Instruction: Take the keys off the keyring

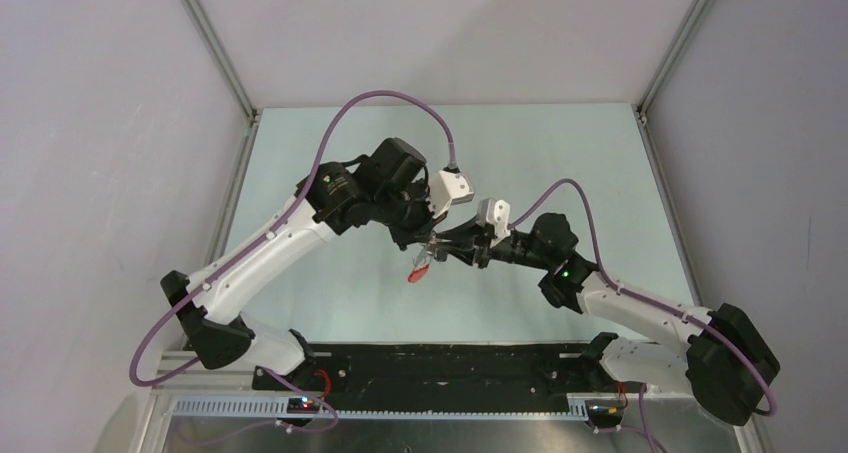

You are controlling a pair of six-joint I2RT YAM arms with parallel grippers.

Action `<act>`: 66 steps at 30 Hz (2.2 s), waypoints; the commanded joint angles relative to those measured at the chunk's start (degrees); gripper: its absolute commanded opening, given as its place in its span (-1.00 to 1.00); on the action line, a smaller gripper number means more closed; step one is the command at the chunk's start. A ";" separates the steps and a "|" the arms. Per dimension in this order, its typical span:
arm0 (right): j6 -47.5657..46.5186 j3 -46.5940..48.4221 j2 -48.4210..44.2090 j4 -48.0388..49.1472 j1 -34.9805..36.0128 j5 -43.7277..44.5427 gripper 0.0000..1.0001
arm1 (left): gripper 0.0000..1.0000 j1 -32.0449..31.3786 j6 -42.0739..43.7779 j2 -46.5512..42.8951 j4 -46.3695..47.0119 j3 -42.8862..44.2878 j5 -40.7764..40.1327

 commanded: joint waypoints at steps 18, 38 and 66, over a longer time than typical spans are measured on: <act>-5.26 2.35 -0.66 -0.47 3.02 2.76 -0.42 | -1.00 -0.23 1.04 -1.96 1.81 1.31 0.49; -3.14 -1.72 1.24 15.01 5.27 11.76 -0.67 | -1.00 -0.40 0.63 -1.59 1.84 1.23 0.84; 3.11 -11.44 -2.94 33.62 0.91 13.75 -1.00 | -0.99 3.32 -6.98 -0.96 1.81 1.80 -1.56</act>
